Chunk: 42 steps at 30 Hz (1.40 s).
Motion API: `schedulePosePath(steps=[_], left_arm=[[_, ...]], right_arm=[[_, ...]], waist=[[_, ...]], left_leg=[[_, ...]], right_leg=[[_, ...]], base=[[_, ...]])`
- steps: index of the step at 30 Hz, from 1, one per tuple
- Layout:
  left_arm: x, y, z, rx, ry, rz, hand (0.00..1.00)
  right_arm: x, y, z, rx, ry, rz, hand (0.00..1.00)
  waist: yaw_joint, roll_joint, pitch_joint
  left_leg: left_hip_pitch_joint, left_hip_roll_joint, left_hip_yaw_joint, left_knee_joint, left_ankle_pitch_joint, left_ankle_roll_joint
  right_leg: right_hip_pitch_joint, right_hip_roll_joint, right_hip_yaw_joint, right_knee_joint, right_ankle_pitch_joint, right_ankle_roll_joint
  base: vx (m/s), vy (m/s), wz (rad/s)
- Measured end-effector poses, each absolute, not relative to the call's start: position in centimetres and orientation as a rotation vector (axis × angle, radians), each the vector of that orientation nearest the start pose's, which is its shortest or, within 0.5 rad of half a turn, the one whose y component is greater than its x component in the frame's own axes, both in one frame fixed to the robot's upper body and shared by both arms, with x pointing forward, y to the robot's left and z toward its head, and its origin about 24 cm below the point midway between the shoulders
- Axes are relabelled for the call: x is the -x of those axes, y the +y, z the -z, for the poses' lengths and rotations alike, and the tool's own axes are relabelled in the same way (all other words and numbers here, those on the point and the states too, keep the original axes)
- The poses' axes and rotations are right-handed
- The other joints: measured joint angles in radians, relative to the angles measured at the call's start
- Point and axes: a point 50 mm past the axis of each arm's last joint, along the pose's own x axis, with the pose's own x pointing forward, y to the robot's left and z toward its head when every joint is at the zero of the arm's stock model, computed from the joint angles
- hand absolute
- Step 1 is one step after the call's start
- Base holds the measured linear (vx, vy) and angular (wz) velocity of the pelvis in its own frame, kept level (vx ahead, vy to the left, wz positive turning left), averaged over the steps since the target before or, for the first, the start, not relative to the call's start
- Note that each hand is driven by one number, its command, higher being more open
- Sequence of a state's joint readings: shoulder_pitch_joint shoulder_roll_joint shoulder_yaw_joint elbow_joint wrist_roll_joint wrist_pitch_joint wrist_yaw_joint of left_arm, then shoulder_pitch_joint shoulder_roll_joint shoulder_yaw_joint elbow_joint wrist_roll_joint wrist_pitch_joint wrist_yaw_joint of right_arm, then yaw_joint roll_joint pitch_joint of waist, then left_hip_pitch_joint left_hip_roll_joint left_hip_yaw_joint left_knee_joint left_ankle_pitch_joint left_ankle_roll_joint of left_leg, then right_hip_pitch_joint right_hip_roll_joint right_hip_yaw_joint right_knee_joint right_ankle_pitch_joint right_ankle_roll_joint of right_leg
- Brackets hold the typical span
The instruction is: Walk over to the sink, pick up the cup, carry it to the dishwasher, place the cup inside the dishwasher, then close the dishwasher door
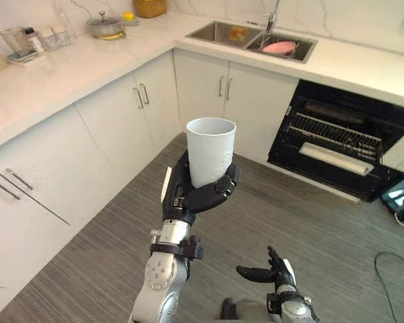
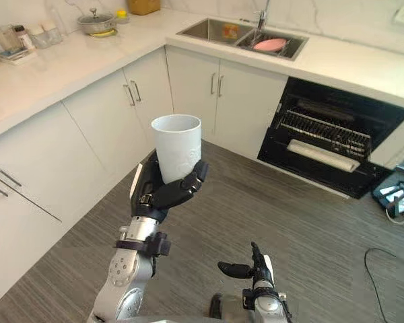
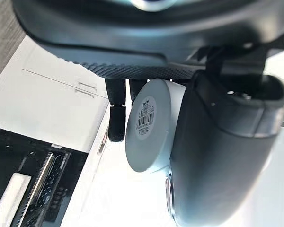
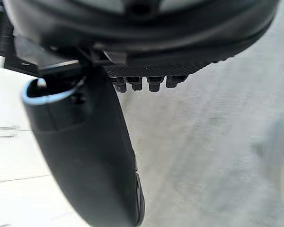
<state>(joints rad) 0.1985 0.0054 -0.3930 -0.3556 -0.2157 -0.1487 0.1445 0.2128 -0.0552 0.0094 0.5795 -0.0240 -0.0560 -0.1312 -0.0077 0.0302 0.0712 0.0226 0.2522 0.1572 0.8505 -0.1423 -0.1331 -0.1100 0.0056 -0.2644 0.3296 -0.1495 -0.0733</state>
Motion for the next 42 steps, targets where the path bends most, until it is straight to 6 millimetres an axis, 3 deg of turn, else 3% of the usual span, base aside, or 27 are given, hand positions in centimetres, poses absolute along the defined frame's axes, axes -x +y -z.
schedulePosePath(steps=[2, 3, 5, 8, 9, 10, 11, 12, 14, 16, 18, 19, 20, 22, 26, 27, 28, 29, 30, 32, 33, 34, 35, 36, 38, 40, 42], left_arm=[[-20.0, 8.1, -9.6, 0.352, -0.259, 0.186, 0.00], [-20.0, 8.1, -9.7, 0.354, -0.262, 0.188, 0.00], [-19.7, 8.4, -10.1, 0.363, -0.286, 0.186, 0.00], [-19.8, 9.1, -10.0, 0.352, -0.287, 0.159, 0.00], [-19.9, 9.4, -9.8, 0.345, -0.285, 0.147, 0.00], [-19.9, 9.7, -9.6, 0.338, -0.277, 0.131, 0.00], [-19.8, 9.8, -9.5, 0.338, -0.272, 0.125, 0.00], [-19.9, 10.1, -9.4, 0.327, -0.268, 0.111, 0.00], [-19.9, 10.3, -9.3, 0.320, -0.263, 0.100, 0.00], [-19.8, 10.3, -9.2, 0.296, -0.253, 0.121, 0.00], [-19.6, 10.1, -9.0, 0.280, -0.245, 0.142, 0.00], [-19.6, 10.0, -9.0, 0.277, -0.242, 0.156, 0.00], [-19.5, 9.7, -9.2, 0.282, -0.247, 0.167, 0.00], [-19.2, 9.2, -9.8, 0.296, -0.272, 0.193, 0.00], [-19.1, 8.8, -10.2, 0.310, -0.295, 0.210, 0.00], [-19.2, 8.8, -10.2, 0.311, -0.293, 0.210, 0.00], [-19.2, 8.8, -10.1, 0.309, -0.291, 0.209, 0.00], [-19.5, 8.4, -9.5, 0.318, -0.261, 0.208, 0.00], [-19.6, 8.2, -9.2, 0.319, -0.244, 0.209, 0.00], [-20.1, 7.8, -8.6, 0.325, -0.205, 0.204, 0.00], [-20.1, 7.7, -8.3, 0.328, -0.194, 0.201, 0.00], [-20.1, 7.7, -8.2, 0.332, -0.187, 0.202, 0.00], [-20.1, 7.7, -8.3, 0.334, -0.191, 0.204, 0.00], [-20.1, 7.7, -8.6, 0.338, -0.206, 0.204, 0.00], [-19.9, 7.8, -9.1, 0.349, -0.225, 0.201, 0.00], [-19.7, 8.1, -9.3, 0.360, -0.239, 0.186, 0.00], [-19.6, 8.5, -9.3, 0.359, -0.239, 0.165, 0.00]], right_arm=[[-14.1, -18.3, 11.1, 0.116, 0.705, 0.183, 1.00], [-14.2, -18.3, 11.1, 0.116, 0.701, 0.184, 1.00], [-14.4, -18.4, 10.9, 0.119, 0.692, 0.187, 1.00], [-14.3, -18.6, 11.3, 0.127, 0.712, 0.185, 1.00], [-14.1, -18.7, 11.6, 0.131, 0.729, 0.184, 1.00], [-13.8, -19.0, 12.0, 0.143, 0.757, 0.187, 1.00], [-13.6, -19.2, 12.1, 0.150, 0.766, 0.186, 1.00], [-13.6, -19.1, 12.3, 0.147, 0.780, 0.185, 1.00], [-13.7, -18.7, 12.3, 0.138, 0.778, 0.178, 1.00], [-14.1, -18.0, 12.2, 0.117, 0.766, 0.175, 1.00], [-14.2, -17.5, 12.1, 0.100, 0.760, 0.170, 1.00], [-14.1, -17.0, 12.2, 0.087, 0.761, 0.165, 1.00], [-14.1, -16.6, 12.2, 0.075, 0.762, 0.162, 1.00], [-14.2, -15.9, 12.1, 0.051, 0.754, 0.151, 1.00], [-14.5, -15.4, 12.0, 0.046, 0.744, 0.139, 1.00], [-14.5, -15.6, 12.0, 0.050, 0.745, 0.140, 1.00], [-14.4, -15.7, 12.0, 0.055, 0.748, 0.141, 1.00], [-14.1, -16.6, 12.2, 0.083, 0.763, 0.148, 1.00], [-14.1, -17.0, 12.2, 0.095, 0.767, 0.152, 1.00], [-13.9, -17.6, 12.2, 0.112, 0.771, 0.159, 1.00], [-13.6, -17.7, 12.3, 0.112, 0.775, 0.162, 1.00], [-13.1, -17.6, 12.1, 0.106, 0.768, 0.171, 1.00], [-13.1, -17.7, 11.9, 0.106, 0.759, 0.177, 1.00], [-13.3, -17.8, 11.4, 0.103, 0.729, 0.188, 1.00], [-13.7, -18.0, 11.1, 0.107, 0.703, 0.194, 1.00], [-13.8, -17.9, 11.0, 0.107, 0.699, 0.192, 1.00], [-13.9, -17.7, 11.0, 0.108, 0.697, 0.182, 1.00]], waist=[[0.028, 0.002, 0.003], [0.031, 0.001, 0.004], [0.053, 0.001, 0.003], [0.058, -0.001, 0.003], [0.059, -0.005, 0.003], [0.064, -0.012, 0.002], [0.067, -0.012, 0.000], [0.064, -0.022, -0.008], [0.066, -0.037, -0.010], [0.067, -0.057, -0.003], [0.059, -0.067, 0.002], [0.046, -0.067, 0.003], [0.039, -0.064, 0.001], [0.029, -0.068, -0.003], [0.004, -0.068, -0.008], [-0.003, -0.069, -0.009], [-0.011, -0.084, -0.017], [-0.013, -0.041, -0.021], [-0.011, -0.025, -0.027], [-0.016, -0.011, -0.020], [-0.017, -0.010, -0.019], [-0.007, -0.011, -0.018], [-0.002, -0.010, -0.018], [0.005, -0.019, -0.013], [0.024, -0.016, -0.013], [0.058, -0.017, -0.016], [0.063, -0.020, -0.017]], left_leg=[[-0.148, 0.054, 0.028, 0.193, -0.066, 0.020], [-0.174, 0.059, 0.040, 0.191, -0.081, 0.028], [-0.282, 0.050, 0.072, 0.022, -0.147, 0.087], [-0.317, -0.022, 0.042, -0.251, -0.139, 0.083], [-0.324, -0.074, 0.014, -0.379, -0.096, 0.081], [-0.313, -0.116, -0.001, -0.447, 0.001, 0.081], [-0.296, -0.131, 0.000, -0.464, 0.050, 0.087], [-0.291, -0.151, 0.028, -0.434, 0.044, 0.130], [-0.294, -0.153, 0.072, -0.380, -0.026, 0.153], [-0.218, -0.166, 0.120, -0.402, -0.084, 0.163], [-0.130, -0.186, 0.141, -0.468, -0.096, 0.168], [-0.068, -0.195, 0.142, -0.506, -0.107, 0.170], [-0.033, -0.197, 0.143, -0.529, -0.115, 0.171], [0.013, -0.196, 0.144, -0.554, -0.140, 0.169], [0.111, -0.178, 0.158, -0.601, -0.190, 0.125], [0.133, -0.178, 0.158, -0.614, -0.197, 0.112], [0.160, -0.182, 0.156, -0.620, -0.213, 0.083], [0.186, -0.153, 0.149, -0.622, -0.229, 0.057], [0.185, -0.132, 0.150, -0.610, -0.225, 0.050], [0.154, -0.088, 0.138, -0.433, -0.179, 0.012], [0.130, -0.070, 0.125, -0.337, -0.151, 0.014], [0.060, -0.025, 0.090, -0.107, -0.120, 0.003], [0.029, -0.012, 0.087, -0.032, -0.120, 0.004], [-0.042, 0.012, 0.097, 0.068, -0.134, 0.029], [-0.131, 0.036, 0.101, 0.088, -0.163, 0.068], [-0.206, 0.027, 0.082, -0.047, -0.187, 0.103], [-0.243, -0.028, 0.004, -0.203, -0.189, 0.093]], right_leg=[[0.099, 0.018, 0.012, -0.076, -0.012, -0.004], [0.112, 0.017, 0.017, -0.086, -0.020, -0.004], [0.164, 0.012, 0.046, -0.117, -0.054, 0.013], [0.194, -0.011, 0.069, -0.121, -0.083, 0.038], [0.206, -0.035, 0.087, -0.120, -0.101, 0.064], [0.218, -0.065, 0.112, -0.120, -0.108, 0.094], [0.225, -0.075, 0.131, -0.122, -0.112, 0.108], [0.235, -0.106, 0.156, -0.135, -0.116, 0.129], [0.235, -0.128, 0.202, -0.135, -0.102, 0.153], [0.175, -0.156, 0.231, 0.061, -0.099, 0.160], [0.065, -0.187, 0.232, 0.332, -0.073, 0.195], [-0.002, -0.196, 0.226, 0.493, -0.081, 0.182], [-0.051, -0.196, 0.209, 0.559, -0.088, 0.172], [-0.145, -0.194, 0.156, 0.584, -0.106, 0.160], [-0.272, -0.141, 0.016, 0.347, -0.116, 0.115], [-0.282, -0.122, 0.002, 0.270, -0.093, 0.095], [-0.276, -0.093, -0.005, 0.153, 0.027, 0.047], [-0.252, -0.065, -0.021, 0.155, 0.059, -0.014], [-0.239, -0.054, -0.027, 0.150, 0.045, -0.026], [-0.158, -0.032, -0.047, 0.119, 0.007, -0.038], [-0.116, -0.024, -0.050, 0.095, 0.002, -0.040], [-0.016, -0.008, -0.047, 0.032, -0.003, -0.045], [0.019, -0.003, -0.044, 0.006, -0.004, -0.045], [0.070, -0.001, -0.037, -0.040, -0.021, -0.032], [0.110, 0.003, -0.016, -0.054, -0.047, -0.034], [0.137, 0.002, 0.031, -0.056, -0.076, -0.022], [0.150, -0.012, 0.068, -0.055, -0.091, -0.002]], base=[[0.37, -0.070, -0.12], [0.32, -0.014, -0.22], [0.28, 0.044, -0.25], [0.33, 0.164, -0.23], [0.39, 0.259, -0.41], [0.41, 0.276, -0.51], [0.45, 0.317, -0.57], [0.46, 0.314, -0.56], [0.43, 0.305, -0.56], [0.38, 0.289, -0.53], [0.29, 0.170, -0.28], [0.37, 0.165, -0.11], [0.30, 0.105, -0.01], [0.31, 0.050, -0.01], [0.40, -0.033, -0.06], [0.62, -0.111, 0.09], [0.69, -0.105, 0.08], [0.58, -0.080, 0.05], [0.45, -0.059, 0.01], [0.46, -0.131, 0.10], [0.57, -0.163, 0.15], [0.44, -0.106, 0.05], [0.36, -0.056, 0.01], [0.34, -0.028, -0.09], [0.27, 0.006, -0.25], [0.25, 0.092, -0.51], [0.27, 0.175, -0.59]])
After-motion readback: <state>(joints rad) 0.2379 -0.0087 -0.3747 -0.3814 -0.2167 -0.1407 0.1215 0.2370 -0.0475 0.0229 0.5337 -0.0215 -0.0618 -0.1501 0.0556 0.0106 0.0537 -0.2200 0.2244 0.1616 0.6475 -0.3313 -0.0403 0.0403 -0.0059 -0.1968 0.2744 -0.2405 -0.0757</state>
